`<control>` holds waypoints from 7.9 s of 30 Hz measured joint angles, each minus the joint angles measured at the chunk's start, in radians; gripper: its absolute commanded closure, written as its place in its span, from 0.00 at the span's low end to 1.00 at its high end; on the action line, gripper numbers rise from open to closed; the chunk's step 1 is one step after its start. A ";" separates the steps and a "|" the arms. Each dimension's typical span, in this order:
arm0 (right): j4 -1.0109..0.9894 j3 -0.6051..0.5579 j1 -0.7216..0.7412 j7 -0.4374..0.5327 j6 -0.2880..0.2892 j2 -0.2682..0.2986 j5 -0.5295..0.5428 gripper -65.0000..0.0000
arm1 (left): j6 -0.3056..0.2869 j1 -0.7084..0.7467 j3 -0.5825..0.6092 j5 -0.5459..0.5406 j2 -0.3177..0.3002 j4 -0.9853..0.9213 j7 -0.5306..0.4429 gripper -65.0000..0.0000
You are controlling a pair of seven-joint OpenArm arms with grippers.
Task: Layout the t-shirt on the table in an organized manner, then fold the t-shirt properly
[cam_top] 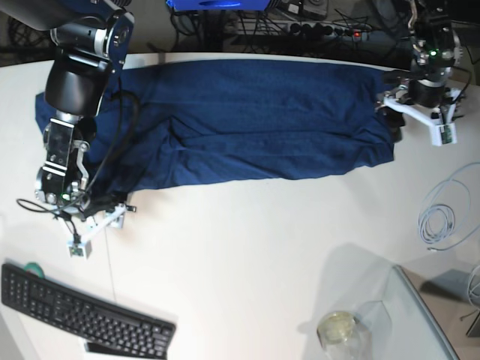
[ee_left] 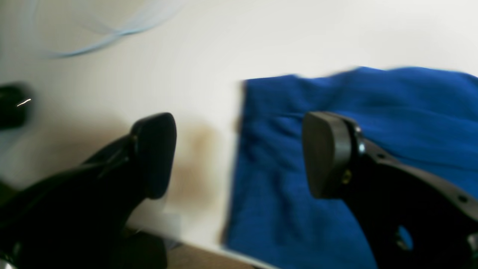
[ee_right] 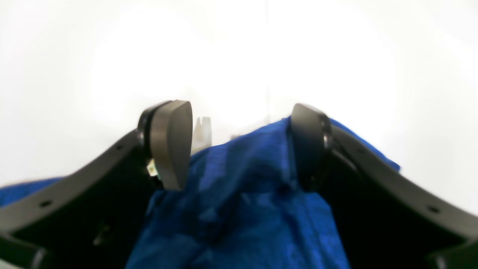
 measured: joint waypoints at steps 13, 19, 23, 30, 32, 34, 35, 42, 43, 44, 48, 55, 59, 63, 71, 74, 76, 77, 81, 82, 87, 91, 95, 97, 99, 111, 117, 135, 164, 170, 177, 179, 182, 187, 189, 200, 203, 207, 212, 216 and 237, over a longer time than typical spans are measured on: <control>-0.033 0.003 -0.005 0.008 -0.044 0.014 -0.003 0.96 | -0.004 0.021 0.130 0.000 0.002 -0.032 -0.010 1.00; -0.031 0.004 -0.005 -0.020 -0.044 0.011 -0.002 0.99 | -0.004 -0.039 0.188 0.011 0.001 -0.174 -0.005 1.00; -0.025 0.004 -0.006 -0.023 -0.044 0.012 -0.003 0.99 | -0.003 -0.061 0.201 0.008 0.003 -0.241 -0.007 1.00; 0.103 0.006 -0.054 -0.074 -0.046 0.020 -0.004 0.99 | -0.004 -0.061 0.197 0.010 -0.002 -0.249 -0.008 1.00; 0.117 0.006 -0.061 -0.086 -0.047 0.019 -0.002 0.99 | -0.004 -0.061 0.192 0.010 -0.002 -0.249 -0.008 1.00; 0.125 0.006 -0.078 -0.085 -0.047 0.019 0.008 0.99 | -0.003 -0.061 0.191 0.011 -0.005 -0.250 -0.008 1.00; 0.127 0.006 -0.089 -0.085 -0.047 0.018 0.008 0.99 | -0.003 -0.061 0.190 0.011 -0.006 -0.251 -0.008 1.00; 0.186 0.077 -0.130 -0.095 -0.047 0.007 0.004 0.99 | -0.004 -0.086 0.191 0.011 -0.005 -0.253 -0.008 1.00; 0.187 0.086 -0.130 -0.093 -0.047 0.009 0.004 0.99 | -0.003 -0.086 0.191 0.011 -0.005 -0.253 -0.008 1.00; 0.187 0.091 -0.130 -0.093 -0.047 0.011 0.004 0.99 | 0.000 -0.086 0.191 0.011 -0.005 -0.253 -0.007 1.00; 0.188 0.092 -0.170 -0.097 -0.045 0.017 0.004 0.99 | -0.003 -0.089 0.191 0.011 -0.005 -0.253 -0.007 1.00; 0.305 0.089 -0.215 -0.108 -0.044 0.009 0.005 0.99 | -0.003 -0.110 0.195 0.082 -0.005 -0.273 -0.007 1.00; 0.305 0.089 -0.218 -0.137 -0.044 0.006 0.004 0.99 | -0.004 -0.105 0.196 0.115 -0.002 -0.277 -0.007 1.00; 0.305 0.090 -0.218 -0.129 -0.044 0.008 0.052 0.94 | -0.003 -0.106 0.191 0.114 0.000 -0.264 -0.006 1.00; 0.240 0.089 -0.200 -0.119 -0.044 0.061 0.303 0.38 | -0.003 -0.100 0.191 0.014 -0.005 -0.206 -0.006 1.00; 0.178 0.091 -0.173 -0.126 -0.045 0.061 0.303 0.44 | -0.003 -0.095 0.198 0.014 -0.005 -0.201 -0.007 1.00; 0.145 0.085 -0.156 -0.113 -0.045 0.067 0.307 0.52 | -0.003 -0.088 0.198 0.014 -0.005 -0.200 -0.007 1.00; 0.131 0.082 -0.151 -0.090 -0.045 0.072 0.311 0.57 | -0.003 -0.083 0.198 0.014 -0.005 -0.200 -0.007 1.00; 0.076 0.084 -0.152 -0.057 -0.044 0.089 0.303 0.78 | -0.004 -0.084 0.198 0.016 -0.005 -0.206 -0.004 1.00; 0.061 0.085 -0.151 -0.058 -0.045 0.089 0.303 0.81 | -0.004 -0.084 0.198 0.017 -0.005 -0.208 -0.005 1.00; 0.020 0.085 -0.141 -0.059 -0.044 0.083 0.307 0.81 | -0.003 -0.086 0.198 0.017 -0.005 -0.224 -0.004 1.00; 0.020 0.089 -0.142 -0.058 -0.045 0.086 0.306 1.00 | -0.003 -0.089 0.198 0.017 -0.005 -0.223 -0.005 1.00; 0.079 0.089 -0.161 -0.060 -0.044 0.087 0.309 0.99 | -0.003 -0.089 0.198 0.017 -0.005 -0.224 -0.004 1.00; 0.119 0.089 -0.176 -0.060 -0.045 0.093 0.307 0.99 | -0.003 -0.089 0.198 0.017 -0.005 -0.224 -0.004 1.00; 0.142 0.090 -0.183 -0.073 -0.044 0.094 0.304 0.99 | -0.003 -0.089 0.198 0.017 -0.005 -0.224 -0.004 1.00; 0.265 0.089 -0.222 -0.190 -0.045 0.093 0.308 0.99 | -0.003 -0.092 0.195 0.017 -0.005 -0.224 -0.003 1.00; 0.231 0.090 -0.235 -0.188 -0.045 0.094 0.307 0.99 | -0.003 -0.092 0.195 0.017 -0.005 -0.223 -0.004 1.00; 0.261 0.171 -0.254 -0.176 -0.048 0.071 0.303 0.50 | -0.003 0.006 0.196 0.013 -0.004 -0.027 0.000 1.00; -0.169 0.028 -0.106 0.106 -0.102 0.229 0.312 0.99 | -0.003 -0.257 0.198 0.025 -0.008 -0.458 -0.028 1.00; -0.169 0.029 -0.108 0.103 -0.106 0.238 0.312 0.99 | 0.015 -0.353 0.272 0.182 -0.010 -0.527 -0.042 1.00; -0.163 0.030 -0.127 0.116 -0.163 0.246 0.312 1.00 | -0.001 -0.388 0.298 0.176 0.001 -0.517 -0.005 1.00; -0.162 0.030 -0.127 0.119 -0.159 0.245 0.311 1.00 | -0.001 -0.373 0.298 0.178 0.000 -0.483 0.000 1.00; -0.127 0.030 -0.148 0.163 -0.121 0.241 0.306 1.00 | -0.004 -0.321 0.286 0.176 0.002 -0.402 0.040 1.00; 0.024 0.027 -0.199 0.168 -0.114 0.233 0.307 1.00 | 0.005 -0.243 0.182 0.141 0.018 -0.198 0.089 1.00; 0.097 0.023 -0.222 0.170 -0.113 0.232 0.310 1.00 | -0.005 -0.238 0.148 0.064 0.018 -0.141 0.096 1.00; 0.238 0.019 -0.330 0.167 -0.106 0.211 0.311 1.00 | -0.192 -0.307 0.000 -0.324 -0.092 -0.331 0.103 0.05; 0.238 -0.002 -0.351 0.169 -0.107 0.224 0.304 1.00 | -0.272 -0.335 -0.007 -0.325 -0.089 -0.399 0.105 0.00; 0.241 -0.067 -0.373 0.169 -0.102 0.212 0.312 1.00 | -0.375 -0.383 -0.010 -0.323 -0.076 -0.500 0.107 0.00; 0.245 -0.084 -0.382 0.174 -0.101 0.218 0.311 1.00 | -0.399 -0.420 0.000 -0.320 -0.076 -0.639 -0.007 0.00; 0.245 -0.084 -0.396 0.169 -0.102 0.214 0.308 1.00 | -0.398 -0.409 0.000 -0.317 -0.081 -0.712 -0.049 0.00; 0.271 -0.081 -0.401 0.172 -0.102 0.216 0.308 1.00 | -0.421 -0.541 0.133 -0.323 -0.111 -0.947 -0.134 0.71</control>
